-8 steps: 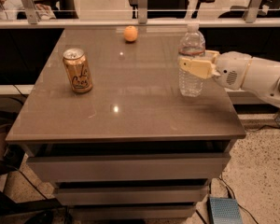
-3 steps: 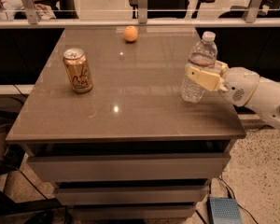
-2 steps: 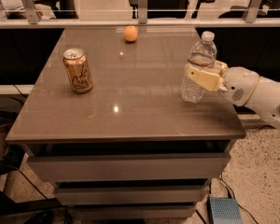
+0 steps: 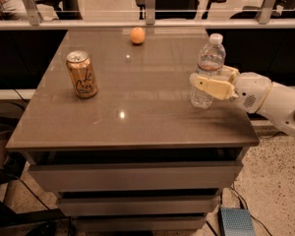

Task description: Place water bottle upright

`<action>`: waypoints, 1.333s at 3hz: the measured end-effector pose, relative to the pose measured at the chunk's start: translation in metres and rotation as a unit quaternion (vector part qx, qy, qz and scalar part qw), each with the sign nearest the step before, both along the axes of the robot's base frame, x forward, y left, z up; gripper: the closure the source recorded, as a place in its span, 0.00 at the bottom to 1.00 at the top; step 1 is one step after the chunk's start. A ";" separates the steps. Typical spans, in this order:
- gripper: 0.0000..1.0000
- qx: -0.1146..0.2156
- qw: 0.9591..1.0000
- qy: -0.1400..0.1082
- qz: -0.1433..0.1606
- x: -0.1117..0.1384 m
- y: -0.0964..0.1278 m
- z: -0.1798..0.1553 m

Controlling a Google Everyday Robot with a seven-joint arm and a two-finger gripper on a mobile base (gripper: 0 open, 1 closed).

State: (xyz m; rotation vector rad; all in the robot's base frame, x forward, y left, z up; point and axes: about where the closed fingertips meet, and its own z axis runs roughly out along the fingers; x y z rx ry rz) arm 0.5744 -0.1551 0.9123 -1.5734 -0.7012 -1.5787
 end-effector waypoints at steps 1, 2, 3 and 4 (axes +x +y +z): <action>0.00 0.003 1.000 -0.002 0.002 -0.005 0.002 -0.001; 0.00 0.003 1.000 -0.003 0.001 -0.008 0.001 0.000; 0.00 -0.015 1.000 -0.008 -0.013 -0.018 -0.016 0.013; 0.00 -0.038 0.998 -0.013 -0.048 -0.047 -0.049 0.039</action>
Offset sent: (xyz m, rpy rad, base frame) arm -0.0132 -0.0071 0.0000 -0.0130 -0.0392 -0.0139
